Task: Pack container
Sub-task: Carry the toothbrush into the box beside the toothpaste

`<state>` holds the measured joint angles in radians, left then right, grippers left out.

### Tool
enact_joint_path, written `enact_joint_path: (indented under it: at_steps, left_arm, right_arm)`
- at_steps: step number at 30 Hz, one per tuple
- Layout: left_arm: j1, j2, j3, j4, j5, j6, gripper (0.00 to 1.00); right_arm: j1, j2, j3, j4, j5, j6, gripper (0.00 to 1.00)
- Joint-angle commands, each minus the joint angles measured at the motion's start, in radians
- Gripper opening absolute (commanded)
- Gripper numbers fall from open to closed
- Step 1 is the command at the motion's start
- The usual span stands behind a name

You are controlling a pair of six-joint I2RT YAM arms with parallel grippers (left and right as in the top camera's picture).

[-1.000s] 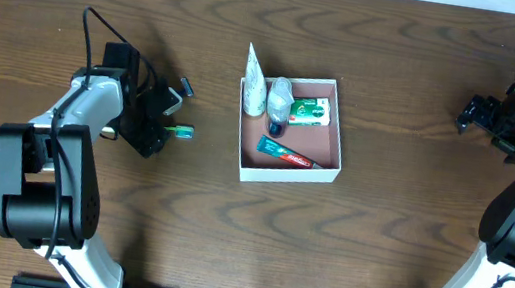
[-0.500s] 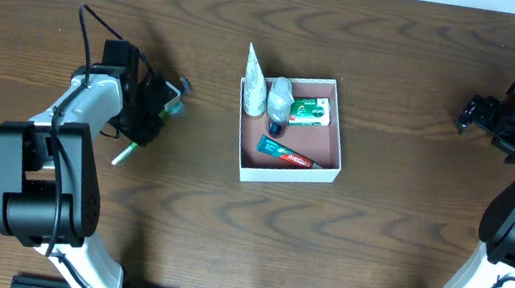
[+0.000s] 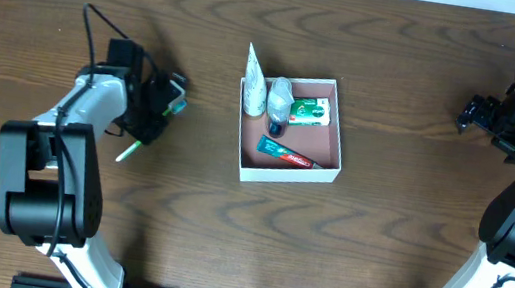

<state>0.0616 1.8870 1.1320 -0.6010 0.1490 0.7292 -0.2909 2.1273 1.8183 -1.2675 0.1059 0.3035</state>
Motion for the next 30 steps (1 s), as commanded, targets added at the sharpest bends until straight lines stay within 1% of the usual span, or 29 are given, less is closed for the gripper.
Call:
enact_joint_path:
  at_steps: [1, 6, 9, 14, 19, 21, 25, 27, 30]
  left_arm:
    - [-0.057, -0.032, 0.025, -0.003, 0.001, -0.006, 0.06]
    - [-0.133, -0.128, 0.057, 0.000, -0.008, -0.005, 0.06]
    - [-0.156, -0.199, 0.076, 0.001, -0.011, -0.005, 0.06]
    - [-0.158, -0.334, 0.088, 0.004, -0.014, -0.005, 0.06]
    - [-0.157, -0.462, 0.088, 0.008, -0.067, -0.006, 0.06]
    - [-0.159, -0.512, 0.088, 0.013, -0.053, -0.010, 0.06]
    - [-0.184, -0.613, 0.088, 0.012, 0.042, -0.010, 0.06]
    - [-0.214, -0.662, 0.088, 0.012, 0.077, -0.009, 0.06]
    - [-0.275, -0.720, 0.088, 0.012, 0.087, -0.009, 0.06]
  right_arm:
    - [-0.003, 0.000, 0.003, 0.000, 0.010, 0.011, 0.99]
    - [-0.003, 0.000, 0.003, 0.000, 0.010, 0.011, 0.99]
    - [-0.003, 0.000, 0.003, 0.000, 0.010, 0.011, 0.99]
    - [-0.003, 0.000, 0.003, 0.000, 0.010, 0.011, 0.99]
    - [-0.003, 0.000, 0.003, -0.001, 0.010, 0.011, 0.99]
    - [-0.003, 0.000, 0.003, 0.000, 0.010, 0.011, 0.99]
    - [-0.003, 0.000, 0.003, 0.000, 0.010, 0.011, 0.99]
    - [-0.003, 0.000, 0.003, 0.000, 0.010, 0.011, 0.99]
    - [-0.003, 0.000, 0.003, 0.000, 0.010, 0.011, 0.99]
